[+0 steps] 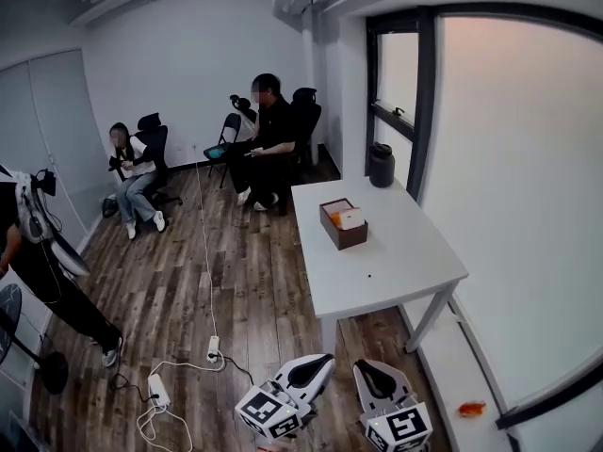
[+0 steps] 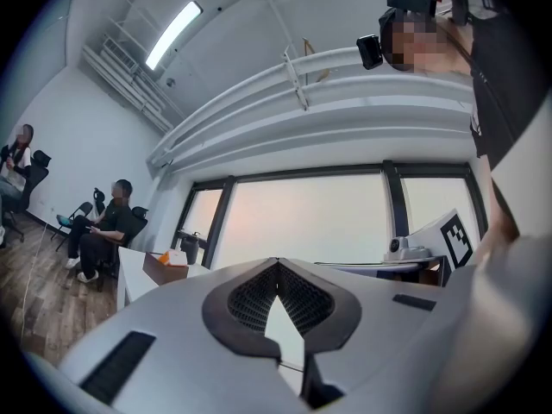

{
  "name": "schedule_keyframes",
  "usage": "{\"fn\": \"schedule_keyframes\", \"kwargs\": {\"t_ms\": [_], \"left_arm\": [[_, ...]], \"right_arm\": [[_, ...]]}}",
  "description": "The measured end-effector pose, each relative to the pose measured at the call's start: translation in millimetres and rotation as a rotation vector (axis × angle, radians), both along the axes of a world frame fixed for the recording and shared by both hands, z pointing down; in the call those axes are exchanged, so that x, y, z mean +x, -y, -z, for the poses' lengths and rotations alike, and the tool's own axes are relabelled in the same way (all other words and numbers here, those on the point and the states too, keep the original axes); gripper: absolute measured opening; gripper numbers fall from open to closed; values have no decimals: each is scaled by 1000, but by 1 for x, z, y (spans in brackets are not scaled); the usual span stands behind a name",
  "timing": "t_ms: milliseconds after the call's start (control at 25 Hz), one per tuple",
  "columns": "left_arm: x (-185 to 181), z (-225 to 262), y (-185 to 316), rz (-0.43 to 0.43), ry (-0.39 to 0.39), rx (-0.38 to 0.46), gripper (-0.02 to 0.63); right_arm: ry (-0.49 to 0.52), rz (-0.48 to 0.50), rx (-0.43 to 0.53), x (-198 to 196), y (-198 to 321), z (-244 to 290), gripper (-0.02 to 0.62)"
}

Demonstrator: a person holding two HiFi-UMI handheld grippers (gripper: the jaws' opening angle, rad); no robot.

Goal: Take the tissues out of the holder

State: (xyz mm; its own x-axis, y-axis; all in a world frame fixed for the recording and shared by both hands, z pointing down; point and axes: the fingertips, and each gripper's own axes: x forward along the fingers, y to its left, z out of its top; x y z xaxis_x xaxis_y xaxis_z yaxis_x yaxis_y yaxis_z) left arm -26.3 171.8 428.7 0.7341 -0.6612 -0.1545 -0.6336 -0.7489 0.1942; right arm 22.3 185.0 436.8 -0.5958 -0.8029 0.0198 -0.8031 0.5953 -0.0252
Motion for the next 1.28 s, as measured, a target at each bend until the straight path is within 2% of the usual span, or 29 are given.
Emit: {"fn": "schedule_keyframes", "kwargs": {"t_ms": [400, 800, 1280], "left_arm": [[-9, -14, 34, -8, -3, -35, 5], [-12, -16, 108, 25, 50, -47, 5], [7, -5, 198, 52, -35, -55, 5]], "right_arm": [[6, -7, -24, -4, 39, -5, 6], [-7, 43, -22, -8, 119, -2, 6], [-10, 83, -23, 13, 199, -5, 6]]}}
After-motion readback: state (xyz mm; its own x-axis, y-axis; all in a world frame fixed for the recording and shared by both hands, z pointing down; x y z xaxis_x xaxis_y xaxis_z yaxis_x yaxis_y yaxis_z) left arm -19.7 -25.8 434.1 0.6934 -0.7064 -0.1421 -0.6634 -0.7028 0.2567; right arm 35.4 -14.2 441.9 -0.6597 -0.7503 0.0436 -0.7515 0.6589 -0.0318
